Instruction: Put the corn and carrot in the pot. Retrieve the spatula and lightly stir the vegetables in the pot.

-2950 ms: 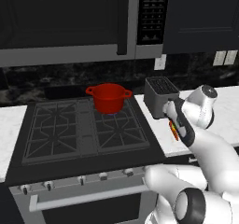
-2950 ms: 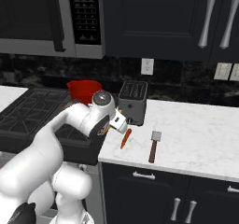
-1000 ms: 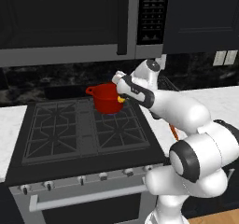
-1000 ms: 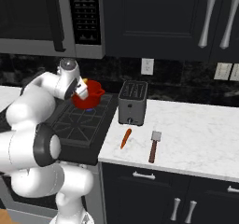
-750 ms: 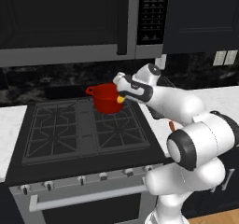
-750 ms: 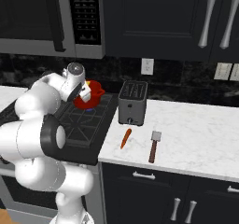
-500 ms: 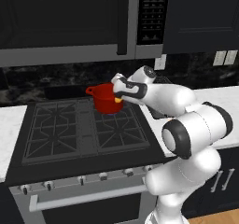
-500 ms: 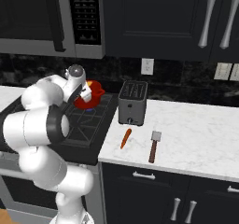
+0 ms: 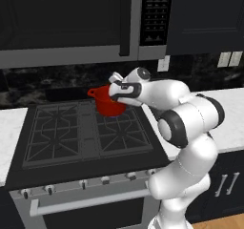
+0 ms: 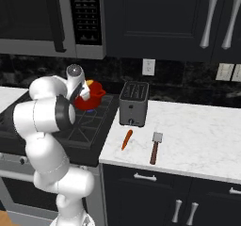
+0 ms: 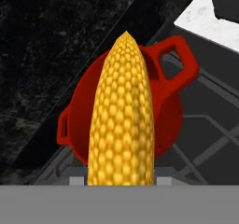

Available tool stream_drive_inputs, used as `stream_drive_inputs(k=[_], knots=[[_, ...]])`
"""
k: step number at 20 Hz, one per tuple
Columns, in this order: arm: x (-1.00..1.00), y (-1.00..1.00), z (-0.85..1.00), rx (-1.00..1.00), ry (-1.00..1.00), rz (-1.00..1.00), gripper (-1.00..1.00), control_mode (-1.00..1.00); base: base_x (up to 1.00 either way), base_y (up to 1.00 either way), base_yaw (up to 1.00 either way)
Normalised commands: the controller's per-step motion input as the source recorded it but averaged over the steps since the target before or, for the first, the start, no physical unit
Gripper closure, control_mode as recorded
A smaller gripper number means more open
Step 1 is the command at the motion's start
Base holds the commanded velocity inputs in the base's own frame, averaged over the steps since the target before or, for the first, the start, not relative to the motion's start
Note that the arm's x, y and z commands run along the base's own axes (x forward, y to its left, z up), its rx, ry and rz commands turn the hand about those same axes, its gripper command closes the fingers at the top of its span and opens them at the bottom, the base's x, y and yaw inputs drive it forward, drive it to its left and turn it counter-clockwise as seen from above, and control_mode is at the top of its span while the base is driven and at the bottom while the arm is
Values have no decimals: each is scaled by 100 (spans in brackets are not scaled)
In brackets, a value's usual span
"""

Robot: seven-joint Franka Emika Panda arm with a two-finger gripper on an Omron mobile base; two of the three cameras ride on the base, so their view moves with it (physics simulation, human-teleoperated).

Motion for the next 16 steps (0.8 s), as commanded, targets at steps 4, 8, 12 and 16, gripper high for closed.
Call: stream_drive_inputs(k=[4,8,12,16], knots=[[55,0,-3,6,0,-7,100,-100,0,0,0],[45,0,-23,8,3,-7,100,-100,0,0,0],[41,0,-36,7,3,-7,100,-100,0,0,0],[35,0,-26,5,0,-7,100,-100,0,0,0]])
